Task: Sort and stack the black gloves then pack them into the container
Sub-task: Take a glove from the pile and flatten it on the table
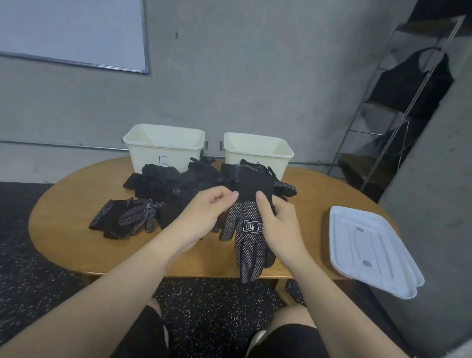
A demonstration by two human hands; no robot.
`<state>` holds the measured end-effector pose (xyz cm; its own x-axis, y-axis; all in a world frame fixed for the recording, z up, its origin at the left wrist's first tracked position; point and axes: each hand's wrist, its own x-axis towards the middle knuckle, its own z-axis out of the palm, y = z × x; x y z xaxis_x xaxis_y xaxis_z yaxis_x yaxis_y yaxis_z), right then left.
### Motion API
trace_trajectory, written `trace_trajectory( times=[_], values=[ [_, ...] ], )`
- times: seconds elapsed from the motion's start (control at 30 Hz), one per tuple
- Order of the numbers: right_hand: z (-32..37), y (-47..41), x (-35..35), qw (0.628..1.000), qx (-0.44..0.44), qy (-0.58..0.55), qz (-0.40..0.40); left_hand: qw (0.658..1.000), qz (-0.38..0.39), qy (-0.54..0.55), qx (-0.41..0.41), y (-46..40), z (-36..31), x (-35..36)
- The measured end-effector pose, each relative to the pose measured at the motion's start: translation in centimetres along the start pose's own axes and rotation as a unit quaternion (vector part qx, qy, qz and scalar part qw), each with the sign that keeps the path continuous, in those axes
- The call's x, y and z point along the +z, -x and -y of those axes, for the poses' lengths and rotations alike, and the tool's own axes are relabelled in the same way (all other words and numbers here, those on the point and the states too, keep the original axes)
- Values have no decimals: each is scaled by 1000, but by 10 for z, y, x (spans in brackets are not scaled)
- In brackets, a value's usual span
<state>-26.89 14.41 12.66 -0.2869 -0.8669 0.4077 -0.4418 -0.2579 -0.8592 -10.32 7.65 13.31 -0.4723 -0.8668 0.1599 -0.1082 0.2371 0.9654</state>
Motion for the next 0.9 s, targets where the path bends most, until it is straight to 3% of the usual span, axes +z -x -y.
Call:
trace_trajectory(
  times=[0.23, 0.4, 0.67, 0.77, 0.9],
  values=[
    [-56, -1, 24, 999, 38, 6, 21, 996, -67, 8, -50, -4, 56, 11],
    [-105, -18, 40, 998, 67, 3, 16, 995, -28, 16, -98, -22, 94, 14],
    [-159, -52, 49, 976, -20, 198, 85, 985, -91, -86, -118, -59, 140, 7],
    [-172, -63, 40, 978, 11, 182, 105, 985, -89, -84, -122, -59, 148, 4],
    [-187, -73, 24, 978, 84, 131, 137, 977, -72, -170, -104, -51, 148, 6]
  ],
)
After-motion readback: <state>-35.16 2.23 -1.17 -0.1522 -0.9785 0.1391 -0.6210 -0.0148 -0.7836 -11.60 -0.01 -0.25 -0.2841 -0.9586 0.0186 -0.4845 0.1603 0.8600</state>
